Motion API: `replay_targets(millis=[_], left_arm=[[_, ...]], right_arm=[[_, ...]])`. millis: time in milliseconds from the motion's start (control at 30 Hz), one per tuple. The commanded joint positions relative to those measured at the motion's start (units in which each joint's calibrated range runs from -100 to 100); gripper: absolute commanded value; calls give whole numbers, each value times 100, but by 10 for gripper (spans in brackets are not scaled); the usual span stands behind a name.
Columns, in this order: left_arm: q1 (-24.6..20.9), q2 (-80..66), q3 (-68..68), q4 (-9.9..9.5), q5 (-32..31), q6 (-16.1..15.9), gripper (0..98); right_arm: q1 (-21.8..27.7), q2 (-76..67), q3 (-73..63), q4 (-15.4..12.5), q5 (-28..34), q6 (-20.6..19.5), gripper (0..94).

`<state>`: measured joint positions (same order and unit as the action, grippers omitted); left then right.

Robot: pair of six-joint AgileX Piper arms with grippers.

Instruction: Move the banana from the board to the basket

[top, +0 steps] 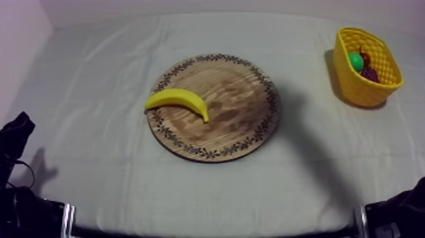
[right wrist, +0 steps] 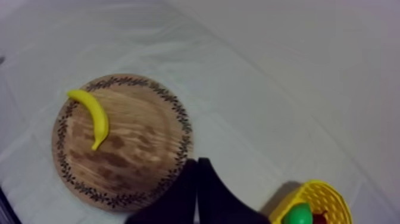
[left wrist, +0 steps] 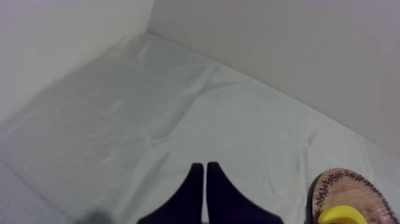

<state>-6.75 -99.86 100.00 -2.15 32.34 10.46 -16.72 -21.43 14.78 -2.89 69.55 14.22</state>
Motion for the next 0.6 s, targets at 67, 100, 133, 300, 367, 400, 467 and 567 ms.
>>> replay_targets(millis=[67,100,133,300,367,400,467,567], left_arm=[[-2,4,0,3,0,2,1],[-2,4,0,3,0,2,1],[-2,4,0,3,0,2,1],[-2,4,0,3,0,2,1],[-2,4,0,3,0,2,1],[-2,4,0,3,0,2,1],[-2,4,0,3,0,2,1],[-2,4,0,3,0,2,1]], right_arm=[[-242,917,-865,-76,328,170,2],[-300,1038,-944,-86,357,200,2],[-361,1145,-1009,-90,377,223,2],[-678,1582,-1221,-54,463,275,2],[-786,1731,-1286,-35,511,284,2],[-834,1809,-1325,-24,550,283,7],[-920,1963,-1435,1,660,275,27],[-999,2196,-1669,-7,837,282,85]])
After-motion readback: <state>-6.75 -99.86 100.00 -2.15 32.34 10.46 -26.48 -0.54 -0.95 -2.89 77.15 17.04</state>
